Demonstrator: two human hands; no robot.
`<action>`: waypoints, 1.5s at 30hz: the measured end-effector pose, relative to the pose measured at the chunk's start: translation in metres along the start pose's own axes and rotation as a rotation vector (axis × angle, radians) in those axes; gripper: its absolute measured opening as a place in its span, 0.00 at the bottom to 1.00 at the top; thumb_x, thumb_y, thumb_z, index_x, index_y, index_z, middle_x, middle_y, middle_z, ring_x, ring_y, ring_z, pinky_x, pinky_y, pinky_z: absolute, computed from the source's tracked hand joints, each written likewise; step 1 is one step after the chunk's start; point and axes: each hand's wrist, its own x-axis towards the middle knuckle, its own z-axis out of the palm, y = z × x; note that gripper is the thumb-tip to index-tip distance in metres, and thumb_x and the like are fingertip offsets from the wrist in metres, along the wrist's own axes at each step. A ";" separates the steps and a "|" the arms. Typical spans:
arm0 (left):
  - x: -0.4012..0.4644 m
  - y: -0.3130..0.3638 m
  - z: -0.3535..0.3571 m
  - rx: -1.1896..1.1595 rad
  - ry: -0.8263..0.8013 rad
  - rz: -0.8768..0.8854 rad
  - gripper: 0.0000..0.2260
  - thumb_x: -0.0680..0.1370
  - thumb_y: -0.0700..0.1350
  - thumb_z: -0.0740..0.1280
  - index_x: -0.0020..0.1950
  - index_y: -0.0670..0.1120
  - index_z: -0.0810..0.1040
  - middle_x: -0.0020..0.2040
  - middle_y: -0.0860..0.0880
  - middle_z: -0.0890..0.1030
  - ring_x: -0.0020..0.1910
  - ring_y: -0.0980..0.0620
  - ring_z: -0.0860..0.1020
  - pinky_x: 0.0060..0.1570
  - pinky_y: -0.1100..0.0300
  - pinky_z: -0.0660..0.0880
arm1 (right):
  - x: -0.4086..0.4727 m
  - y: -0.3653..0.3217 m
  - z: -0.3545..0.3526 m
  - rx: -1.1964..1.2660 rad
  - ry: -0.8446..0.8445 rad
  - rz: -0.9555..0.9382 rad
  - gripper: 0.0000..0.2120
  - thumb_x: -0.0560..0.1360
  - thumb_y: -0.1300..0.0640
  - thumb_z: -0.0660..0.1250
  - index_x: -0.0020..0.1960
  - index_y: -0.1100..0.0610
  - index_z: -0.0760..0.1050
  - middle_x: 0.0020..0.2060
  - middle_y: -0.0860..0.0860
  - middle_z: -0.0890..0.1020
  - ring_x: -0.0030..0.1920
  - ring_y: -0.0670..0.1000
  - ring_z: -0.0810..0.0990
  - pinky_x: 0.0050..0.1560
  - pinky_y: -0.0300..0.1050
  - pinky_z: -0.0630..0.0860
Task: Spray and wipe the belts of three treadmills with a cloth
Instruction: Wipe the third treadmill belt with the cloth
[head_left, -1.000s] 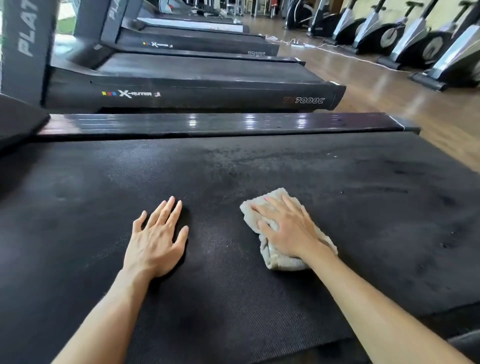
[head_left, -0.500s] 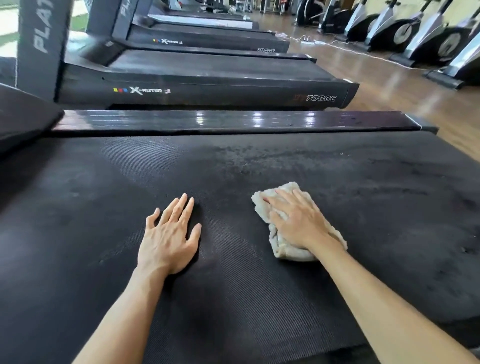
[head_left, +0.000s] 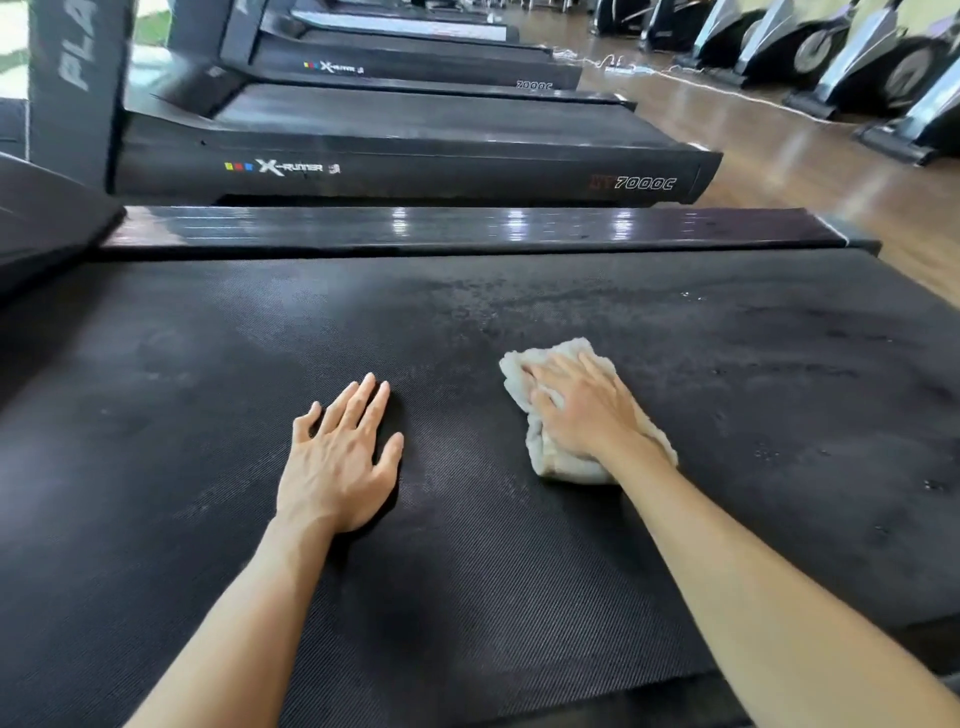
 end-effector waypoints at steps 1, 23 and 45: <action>0.001 0.000 -0.001 0.002 -0.005 0.003 0.36 0.76 0.64 0.38 0.84 0.55 0.50 0.83 0.57 0.48 0.81 0.59 0.45 0.79 0.51 0.45 | 0.013 -0.015 0.004 0.006 -0.013 0.007 0.22 0.80 0.43 0.48 0.71 0.35 0.66 0.69 0.38 0.72 0.70 0.49 0.64 0.71 0.54 0.63; 0.001 0.000 0.000 -0.014 0.004 0.006 0.35 0.76 0.65 0.38 0.83 0.56 0.49 0.83 0.58 0.47 0.81 0.60 0.44 0.79 0.53 0.44 | -0.053 -0.023 0.005 0.113 -0.092 -0.234 0.23 0.82 0.43 0.53 0.76 0.38 0.69 0.79 0.34 0.60 0.80 0.44 0.49 0.79 0.44 0.44; 0.001 0.000 0.001 0.013 0.021 0.012 0.35 0.77 0.65 0.38 0.84 0.56 0.50 0.83 0.58 0.47 0.81 0.60 0.45 0.78 0.52 0.45 | 0.072 -0.023 0.009 0.024 0.042 0.059 0.21 0.79 0.46 0.46 0.68 0.37 0.69 0.66 0.40 0.75 0.69 0.50 0.66 0.72 0.53 0.62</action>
